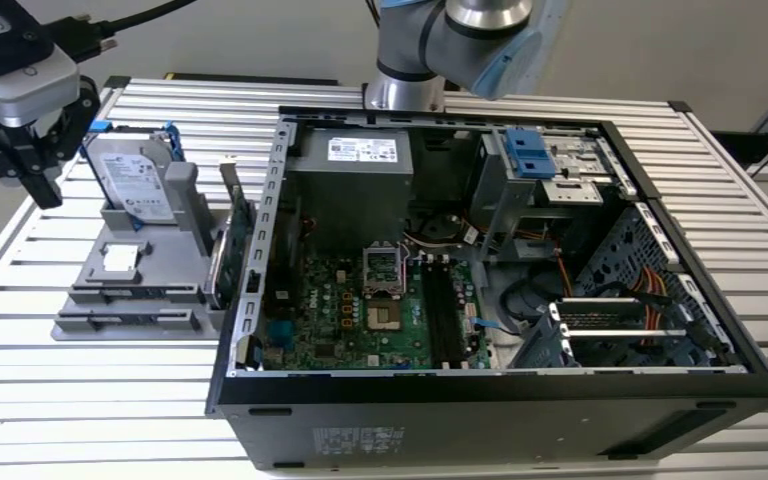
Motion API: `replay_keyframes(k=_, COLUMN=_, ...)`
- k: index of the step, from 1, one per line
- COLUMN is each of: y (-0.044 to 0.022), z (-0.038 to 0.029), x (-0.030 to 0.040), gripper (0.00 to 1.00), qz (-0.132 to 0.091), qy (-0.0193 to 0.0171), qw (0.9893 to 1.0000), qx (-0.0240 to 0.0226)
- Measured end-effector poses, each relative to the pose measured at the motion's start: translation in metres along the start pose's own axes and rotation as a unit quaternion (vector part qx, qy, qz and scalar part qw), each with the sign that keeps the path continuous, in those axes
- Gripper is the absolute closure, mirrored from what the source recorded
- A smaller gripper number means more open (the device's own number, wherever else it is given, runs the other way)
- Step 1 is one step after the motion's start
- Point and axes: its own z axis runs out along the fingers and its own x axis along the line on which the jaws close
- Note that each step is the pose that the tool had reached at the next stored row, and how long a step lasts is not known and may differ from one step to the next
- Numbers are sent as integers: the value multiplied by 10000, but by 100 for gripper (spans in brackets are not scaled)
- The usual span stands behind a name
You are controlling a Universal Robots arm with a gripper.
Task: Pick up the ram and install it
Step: 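Pick up the ram and move it above insertion slot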
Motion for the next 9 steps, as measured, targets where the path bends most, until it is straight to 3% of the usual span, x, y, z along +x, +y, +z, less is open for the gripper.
replay_keyframes(k=9, y=10, z=0, x=-4, gripper=100, qz=-148, qy=8, qw=9999, qx=3)
